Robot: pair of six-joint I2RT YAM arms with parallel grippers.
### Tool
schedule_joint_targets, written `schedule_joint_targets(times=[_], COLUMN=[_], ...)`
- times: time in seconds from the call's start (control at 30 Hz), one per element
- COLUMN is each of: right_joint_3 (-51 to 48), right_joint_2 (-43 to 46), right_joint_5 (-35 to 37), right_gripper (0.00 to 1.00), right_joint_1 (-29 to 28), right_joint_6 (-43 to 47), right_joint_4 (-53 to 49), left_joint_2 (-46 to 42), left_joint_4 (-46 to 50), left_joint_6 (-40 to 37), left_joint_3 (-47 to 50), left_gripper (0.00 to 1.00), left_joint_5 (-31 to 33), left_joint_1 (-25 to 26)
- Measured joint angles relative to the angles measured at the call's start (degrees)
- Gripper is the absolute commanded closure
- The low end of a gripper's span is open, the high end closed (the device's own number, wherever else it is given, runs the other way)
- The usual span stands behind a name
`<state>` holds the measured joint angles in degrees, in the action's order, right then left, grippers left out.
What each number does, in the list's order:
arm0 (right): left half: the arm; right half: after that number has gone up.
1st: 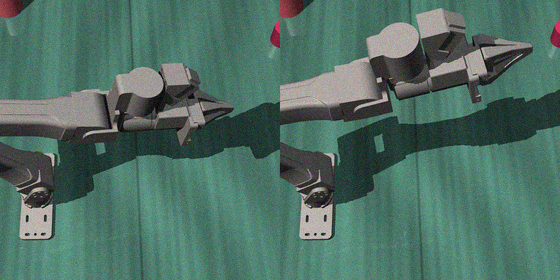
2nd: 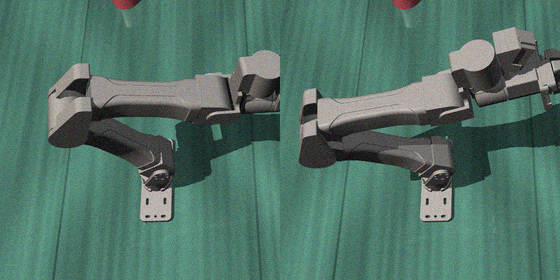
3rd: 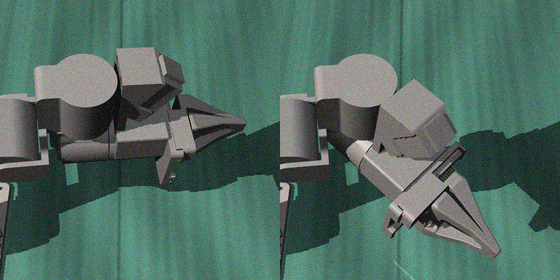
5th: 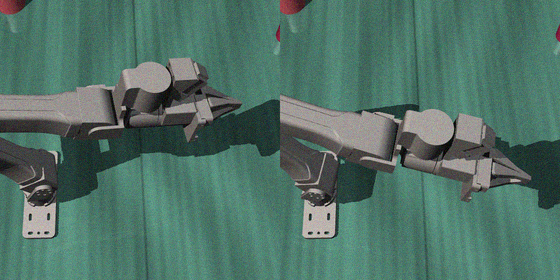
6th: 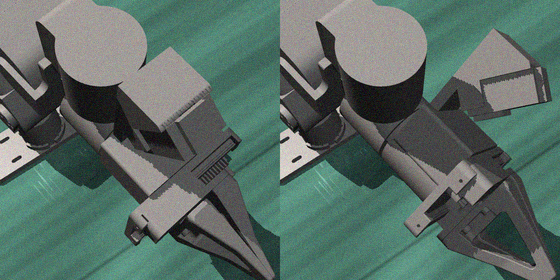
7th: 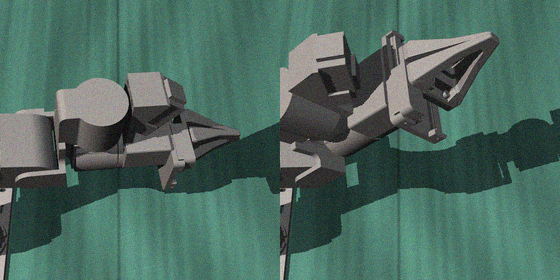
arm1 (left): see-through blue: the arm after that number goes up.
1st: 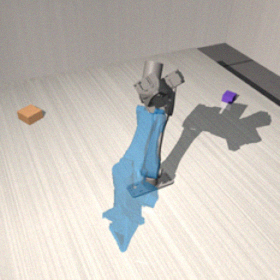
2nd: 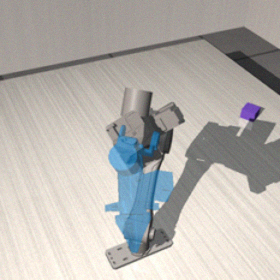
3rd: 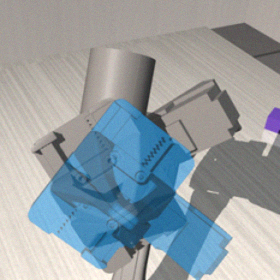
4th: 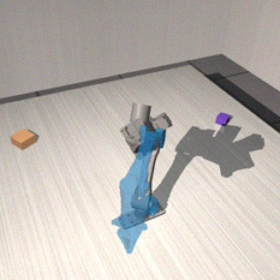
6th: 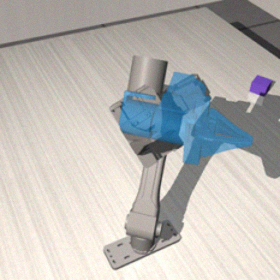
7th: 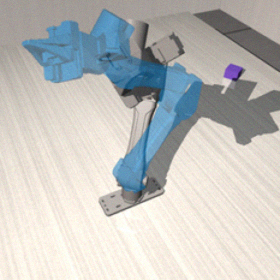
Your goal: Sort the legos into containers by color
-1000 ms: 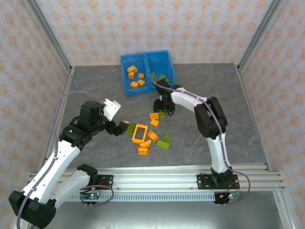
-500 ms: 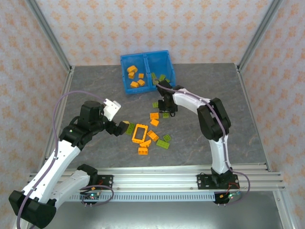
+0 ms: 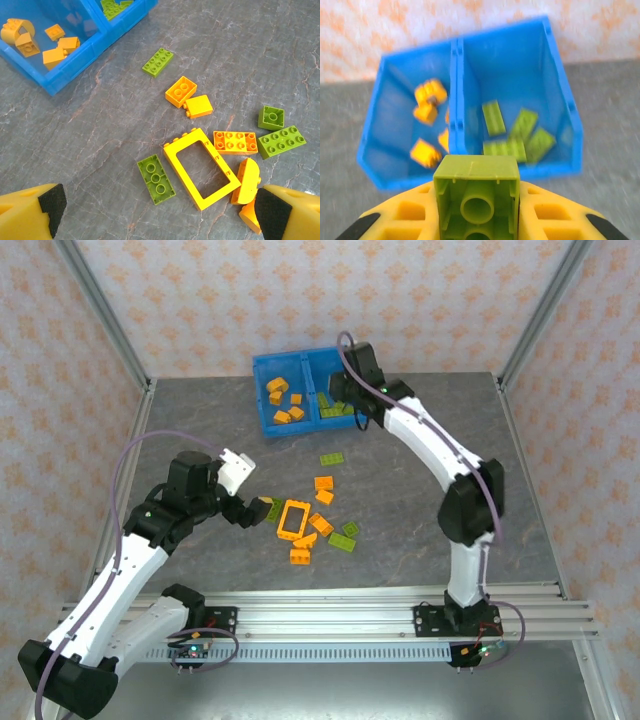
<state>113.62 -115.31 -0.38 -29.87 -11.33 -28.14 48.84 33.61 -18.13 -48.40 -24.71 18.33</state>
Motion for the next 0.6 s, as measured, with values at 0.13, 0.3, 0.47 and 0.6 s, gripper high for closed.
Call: schedule_joint_targets(times=[0.13, 0.3, 0.47, 0.6], right_joint_3=[16.4, 31.3, 36.9, 38.0], right_joint_2=[-14.3, -29.3, -37.1, -38.7], right_joint_5=[0.9, 2.3, 2.3, 2.5], right_gripper=[0.76, 0.73, 0.70, 0.63], right_joint_1=[2.1, 3.0, 2.8, 2.8], right_joint_6=[1.1, 2.6, 3.4, 4.2], right_joint_4=[-0.5, -1.8, -1.6, -0.6], left_joint_2=[-0.6, -1.0, -1.0, -1.4], left_joint_4=[0.0, 0.0, 0.0, 0.0], left_joint_6=[0.0, 0.0, 0.0, 0.0], left_joint_3=[0.0, 0.0, 0.0, 0.0], left_gripper=[0.00, 0.00, 0.00, 0.00], left_joint_5=[0.1, 0.1, 0.1, 0.3], left_joint_1=[0.0, 0.0, 0.0, 0.0])
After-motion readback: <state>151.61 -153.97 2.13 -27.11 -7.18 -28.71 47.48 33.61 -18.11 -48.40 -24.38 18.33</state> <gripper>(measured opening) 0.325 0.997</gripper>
